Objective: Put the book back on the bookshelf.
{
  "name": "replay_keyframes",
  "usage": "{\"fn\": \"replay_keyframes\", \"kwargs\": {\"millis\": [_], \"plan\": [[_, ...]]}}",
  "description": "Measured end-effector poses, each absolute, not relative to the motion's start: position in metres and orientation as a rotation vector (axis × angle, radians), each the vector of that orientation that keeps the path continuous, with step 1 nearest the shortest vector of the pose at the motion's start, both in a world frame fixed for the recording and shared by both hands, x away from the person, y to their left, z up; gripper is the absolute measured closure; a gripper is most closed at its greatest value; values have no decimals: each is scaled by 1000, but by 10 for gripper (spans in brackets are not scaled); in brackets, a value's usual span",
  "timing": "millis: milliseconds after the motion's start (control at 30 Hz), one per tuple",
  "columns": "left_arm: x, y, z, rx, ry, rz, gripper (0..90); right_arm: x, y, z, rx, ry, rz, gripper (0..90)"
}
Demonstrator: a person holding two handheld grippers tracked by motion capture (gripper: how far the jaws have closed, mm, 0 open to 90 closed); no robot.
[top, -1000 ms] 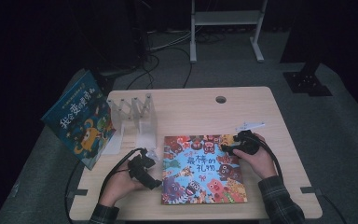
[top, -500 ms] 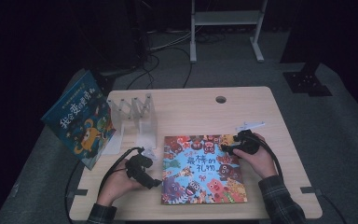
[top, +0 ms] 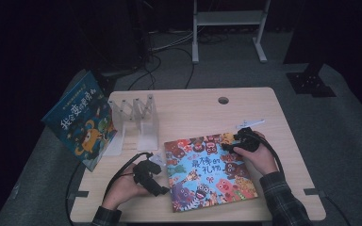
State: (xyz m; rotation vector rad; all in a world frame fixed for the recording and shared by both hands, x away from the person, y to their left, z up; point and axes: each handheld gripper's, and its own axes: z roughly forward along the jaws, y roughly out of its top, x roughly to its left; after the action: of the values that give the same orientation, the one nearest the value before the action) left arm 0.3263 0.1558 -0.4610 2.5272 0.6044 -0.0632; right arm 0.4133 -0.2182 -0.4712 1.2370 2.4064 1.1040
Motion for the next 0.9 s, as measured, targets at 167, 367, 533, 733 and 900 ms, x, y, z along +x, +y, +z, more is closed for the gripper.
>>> {"fn": "replay_keyframes", "kwargs": {"millis": [167, 367, 533, 733, 900], "plan": [[331, 173, -449, 2464, 665, -8, 118, 419, -214, -472, 1187, 2443, 1125, 232], [337, 188, -441, 2396, 731, 70, 92, 423, -206, -473, 1152, 2477, 1168, 244], [341, 193, -441, 2367, 755, 93, 90, 426, -193, -474, 1114, 2503, 1190, 248], [346, 191, -444, 2353, 764, 110, 85, 426, -181, -475, 1102, 2518, 1214, 258], [347, 185, -449, 2364, 764, 91, 85, 428, -170, -473, 1079, 2542, 1189, 256]]}}
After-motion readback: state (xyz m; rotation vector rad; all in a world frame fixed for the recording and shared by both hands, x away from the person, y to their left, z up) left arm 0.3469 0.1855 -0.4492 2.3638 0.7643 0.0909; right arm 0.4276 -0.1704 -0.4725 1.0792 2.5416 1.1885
